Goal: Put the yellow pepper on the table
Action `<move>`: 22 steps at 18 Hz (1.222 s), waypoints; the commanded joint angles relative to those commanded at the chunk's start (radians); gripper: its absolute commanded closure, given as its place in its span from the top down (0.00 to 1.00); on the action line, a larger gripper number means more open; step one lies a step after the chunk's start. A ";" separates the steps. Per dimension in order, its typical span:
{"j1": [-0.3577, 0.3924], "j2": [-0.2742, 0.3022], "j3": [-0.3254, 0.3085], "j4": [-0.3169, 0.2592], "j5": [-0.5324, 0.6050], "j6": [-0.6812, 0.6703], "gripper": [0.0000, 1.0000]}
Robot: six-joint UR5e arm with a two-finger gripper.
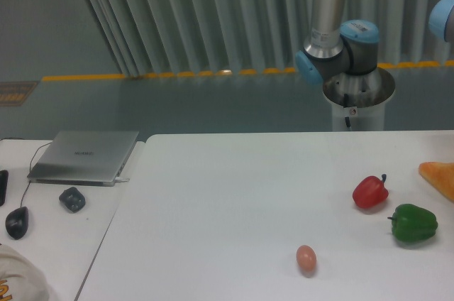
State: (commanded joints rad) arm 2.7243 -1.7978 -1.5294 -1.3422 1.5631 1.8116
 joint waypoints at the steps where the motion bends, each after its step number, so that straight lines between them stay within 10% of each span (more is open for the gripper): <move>1: 0.000 0.000 0.000 0.000 0.000 0.000 1.00; 22: 0.081 0.020 -0.055 0.063 0.020 -0.066 1.00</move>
State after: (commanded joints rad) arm 2.8056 -1.7779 -1.5845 -1.2794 1.5830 1.7459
